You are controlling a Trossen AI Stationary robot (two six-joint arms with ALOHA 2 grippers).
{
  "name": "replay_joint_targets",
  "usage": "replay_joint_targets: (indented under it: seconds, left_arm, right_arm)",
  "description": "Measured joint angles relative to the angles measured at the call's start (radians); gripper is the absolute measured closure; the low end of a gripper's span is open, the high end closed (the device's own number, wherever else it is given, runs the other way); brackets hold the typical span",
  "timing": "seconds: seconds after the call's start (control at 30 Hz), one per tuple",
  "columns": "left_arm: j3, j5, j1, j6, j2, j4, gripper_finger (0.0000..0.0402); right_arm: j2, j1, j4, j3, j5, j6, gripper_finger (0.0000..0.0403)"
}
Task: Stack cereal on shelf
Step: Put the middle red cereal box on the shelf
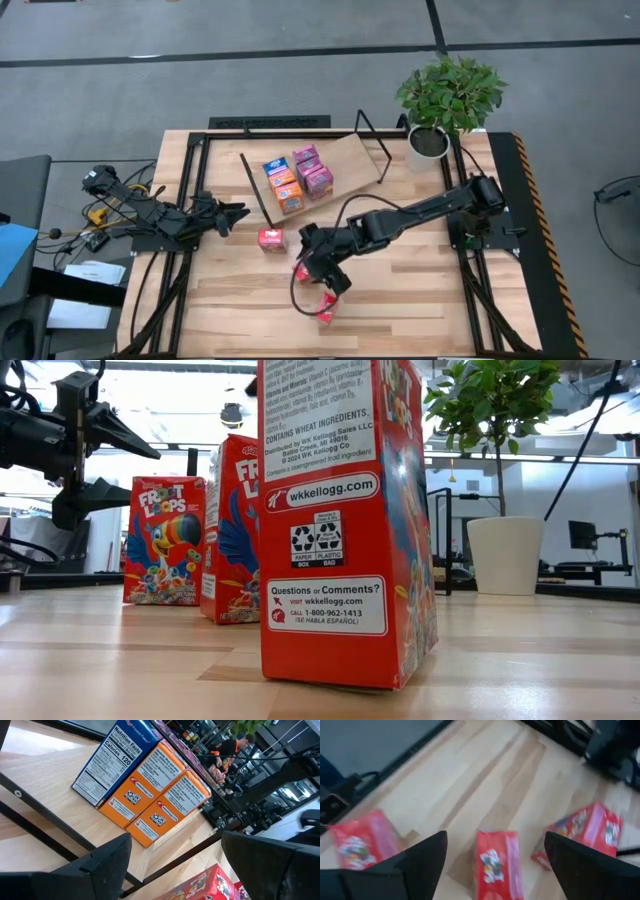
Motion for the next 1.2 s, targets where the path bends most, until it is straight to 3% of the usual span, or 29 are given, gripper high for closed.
replay_joint_targets:
  seconds: [0.53,0.9,1.2]
  left_arm:
    - [0.000,0.000,0.000,-0.022,0.000,0.000,0.0101]
    - [0.000,0.001,0.000,-0.040,0.011,0.000,0.0101]
    - [0.000,0.001,0.000,-0.044,0.025,-0.001,0.0101]
  right_arm:
    - [0.034,-0.034,0.092,-0.084,0.004,0.088,0.0038]
    - [0.096,-0.037,0.046,-0.085,0.042,0.088,0.0039]
    - [0.096,-0.040,0.048,-0.085,0.040,0.087,0.0106]
